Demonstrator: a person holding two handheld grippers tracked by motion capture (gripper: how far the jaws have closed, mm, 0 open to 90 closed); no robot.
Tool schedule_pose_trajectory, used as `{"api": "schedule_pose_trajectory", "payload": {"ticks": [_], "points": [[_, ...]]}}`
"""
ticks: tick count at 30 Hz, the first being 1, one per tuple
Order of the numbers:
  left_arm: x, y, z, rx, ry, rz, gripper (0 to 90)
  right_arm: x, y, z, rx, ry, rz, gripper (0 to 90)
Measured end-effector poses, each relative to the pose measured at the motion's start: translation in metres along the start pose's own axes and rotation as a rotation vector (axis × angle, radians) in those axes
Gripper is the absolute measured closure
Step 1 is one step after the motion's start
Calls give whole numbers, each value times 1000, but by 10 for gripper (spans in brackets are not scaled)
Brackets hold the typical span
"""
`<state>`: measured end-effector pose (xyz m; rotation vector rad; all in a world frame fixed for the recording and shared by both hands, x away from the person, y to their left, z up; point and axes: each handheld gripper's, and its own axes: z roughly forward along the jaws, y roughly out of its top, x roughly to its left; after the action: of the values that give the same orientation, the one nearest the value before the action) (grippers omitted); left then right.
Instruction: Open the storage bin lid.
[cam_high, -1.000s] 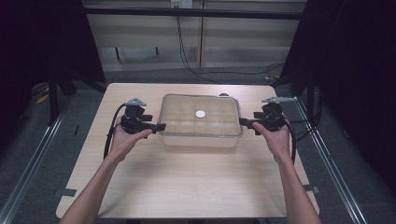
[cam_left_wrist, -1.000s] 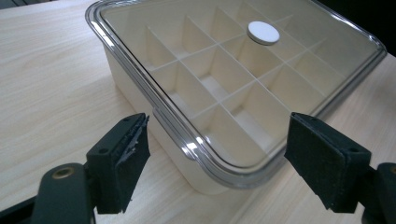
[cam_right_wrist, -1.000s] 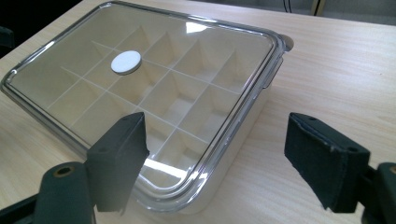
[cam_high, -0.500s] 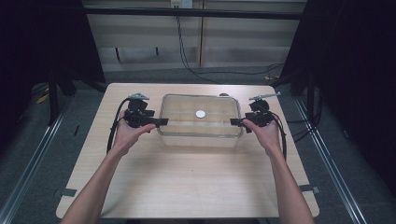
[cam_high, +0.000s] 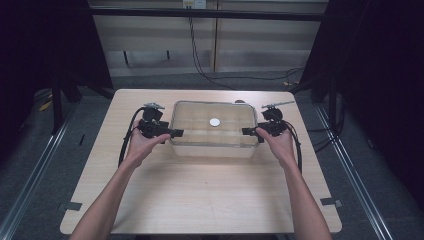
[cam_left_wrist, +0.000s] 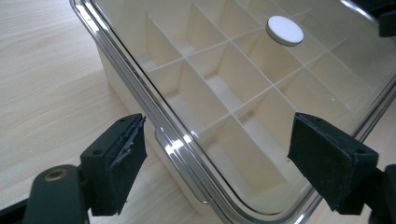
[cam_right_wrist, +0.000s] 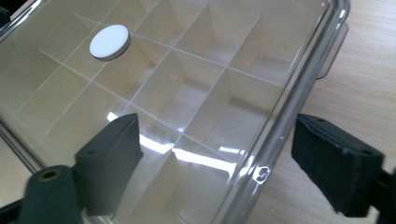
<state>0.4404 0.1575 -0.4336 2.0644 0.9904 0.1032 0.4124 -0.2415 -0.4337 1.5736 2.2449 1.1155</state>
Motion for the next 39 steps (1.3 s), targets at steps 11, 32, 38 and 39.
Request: {"api": "schedule_pose_trajectory", "payload": {"ticks": [11, 32, 38, 39], "points": [[5, -2, 11, 18, -27, -29, 161, -1, -1, 12, 30, 18, 32, 126], [5, 5, 25, 42, -58, -42, 90, -4, 0, 21, 14, 35, 69, 68], [4, 5, 24, 37, -47, -38, 95, -4, -1, 22, 9, 35, 68, 66], [4, 4, 24, 35, -50, -43, 97, -3, -1, 22, 7, 28, 60, 67]]}}
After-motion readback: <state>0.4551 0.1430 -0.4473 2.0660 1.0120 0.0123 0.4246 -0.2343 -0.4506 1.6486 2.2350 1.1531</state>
